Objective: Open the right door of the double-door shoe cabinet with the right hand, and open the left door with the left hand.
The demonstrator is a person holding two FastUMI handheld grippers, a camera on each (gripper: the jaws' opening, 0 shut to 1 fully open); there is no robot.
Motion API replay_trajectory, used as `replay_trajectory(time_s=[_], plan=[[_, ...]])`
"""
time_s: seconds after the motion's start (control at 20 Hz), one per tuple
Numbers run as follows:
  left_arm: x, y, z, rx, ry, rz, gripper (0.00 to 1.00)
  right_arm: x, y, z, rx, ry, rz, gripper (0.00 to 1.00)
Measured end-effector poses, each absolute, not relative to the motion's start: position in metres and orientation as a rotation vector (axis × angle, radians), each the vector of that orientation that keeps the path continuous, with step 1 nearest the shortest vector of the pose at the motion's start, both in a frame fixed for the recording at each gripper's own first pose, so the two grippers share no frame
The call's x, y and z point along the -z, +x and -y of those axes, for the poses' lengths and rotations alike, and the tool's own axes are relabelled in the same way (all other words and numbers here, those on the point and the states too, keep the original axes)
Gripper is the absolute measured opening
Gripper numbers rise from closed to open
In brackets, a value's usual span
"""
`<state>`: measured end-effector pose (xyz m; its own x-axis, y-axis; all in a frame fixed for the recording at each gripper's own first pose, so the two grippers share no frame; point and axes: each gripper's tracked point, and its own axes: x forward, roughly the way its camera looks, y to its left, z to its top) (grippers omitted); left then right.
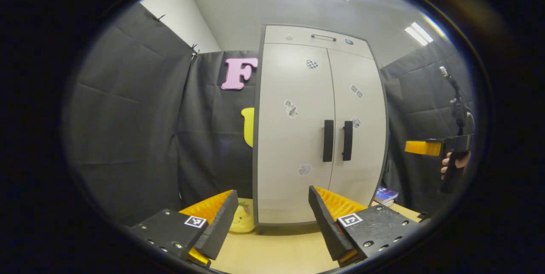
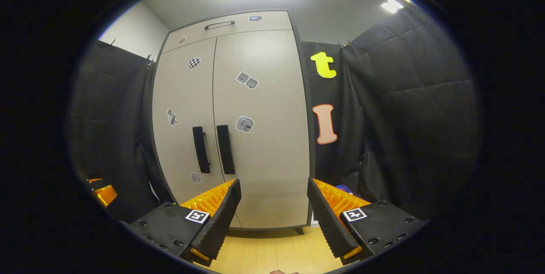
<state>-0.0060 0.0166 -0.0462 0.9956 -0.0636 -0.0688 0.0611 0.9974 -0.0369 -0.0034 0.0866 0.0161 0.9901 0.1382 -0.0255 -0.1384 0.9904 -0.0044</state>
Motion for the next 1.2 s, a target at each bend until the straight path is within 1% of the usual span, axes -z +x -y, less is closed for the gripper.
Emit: replay_trajectory(time_s=[0.05,0.25,0.55,0.9,1.2], plan=[[0.05,-0.009,-0.021,0.052,-0.036,-0.073,0.95,-0.018,0.002,-0.094,-0.155,-0.002,-0.026,0.98],[0.055,-0.02,-0.046,-0.006,-0.024,-0.064,0.95,-0.029,0.019,-0.128,-0.219,-0.016,-0.021,0.98],[0.069,-0.026,-0.078,-0.067,-0.034,-0.086,0.95,-0.051,0.045,-0.169,-0.277,0.002,0.023,0.98],[0.082,-0.029,-0.095,-0.093,-0.044,-0.112,0.95,-0.067,0.093,-0.191,-0.244,-0.003,0.057,0.98],[0.087,-0.025,-0.113,-0.12,-0.047,-0.12,0.95,-0.053,0.133,-0.205,-0.224,0.021,0.002,0.98]])
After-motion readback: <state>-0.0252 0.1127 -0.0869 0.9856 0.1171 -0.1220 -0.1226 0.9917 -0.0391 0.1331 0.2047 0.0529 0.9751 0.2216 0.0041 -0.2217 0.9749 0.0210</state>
